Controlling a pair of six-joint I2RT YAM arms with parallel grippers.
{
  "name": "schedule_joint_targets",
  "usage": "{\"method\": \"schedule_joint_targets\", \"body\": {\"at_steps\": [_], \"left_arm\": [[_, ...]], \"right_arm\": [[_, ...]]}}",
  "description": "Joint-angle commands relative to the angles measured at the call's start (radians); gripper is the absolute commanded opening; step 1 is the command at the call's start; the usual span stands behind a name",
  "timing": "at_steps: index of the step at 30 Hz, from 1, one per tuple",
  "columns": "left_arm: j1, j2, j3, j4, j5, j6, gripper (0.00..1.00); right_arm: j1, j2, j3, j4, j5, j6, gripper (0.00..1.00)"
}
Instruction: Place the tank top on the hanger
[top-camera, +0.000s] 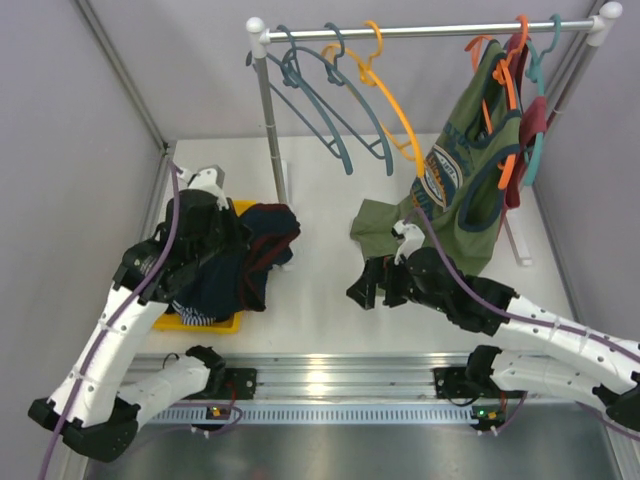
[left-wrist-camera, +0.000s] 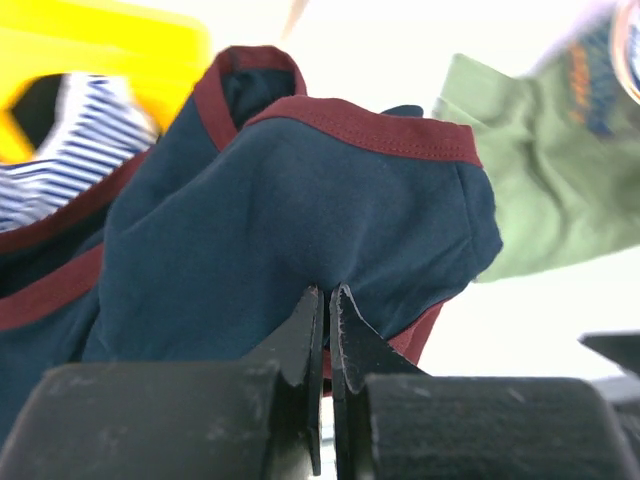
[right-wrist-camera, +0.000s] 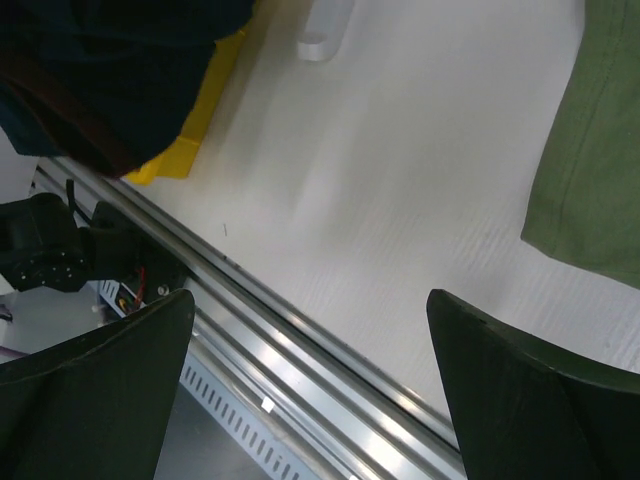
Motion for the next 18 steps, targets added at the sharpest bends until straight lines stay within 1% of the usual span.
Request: {"method": "schedule_joint_targets", "body": {"at_steps": [1, 3, 6, 11, 13, 16, 17, 18], "left_arm": [[-0.114, -0.011, 0.053, 0.023, -0.025, -0.057, 0.0], [-0.159, -0.005, 0.042, 0.02, -0.039, -0.06, 0.0], [-0.205, -0.01, 0.016, 0.065, -0.004, -0.079, 0.0], [-0.269, 0.027, 0.018, 0.065, -0.03, -0.083, 0.0], [-0.292, 0.026, 0.009, 0.066, -0.062, -0.091, 0.0], [-0.292, 0.007, 0.021, 0.068, -0.138, -0.09, 0.0], [-0.292, 0.006, 0.031, 0.06, -0.211, -0.09, 0.0], [-0.292, 0.007, 0.045, 0.03, -0.25, -0.094, 0.0]], "right_arm": [[-0.016, 0.011, 0.057, 0.101, -0.006, -0.009, 1.0], [-0.014, 0.02, 0.059, 0.116, -0.011, -0.01, 1.0], [-0.016, 0.032, 0.064, 0.126, -0.021, -0.009, 1.0], [-0.014, 0.02, 0.067, 0.124, -0.008, -0.012, 1.0], [-0.014, 0.012, 0.065, 0.124, -0.001, -0.015, 1.0], [-0.016, 0.008, 0.065, 0.115, 0.005, -0.018, 1.0], [-0.014, 0.006, 0.064, 0.115, 0.005, -0.016, 1.0], [-0.014, 0.003, 0.058, 0.118, 0.003, -0.013, 1.0]]}}
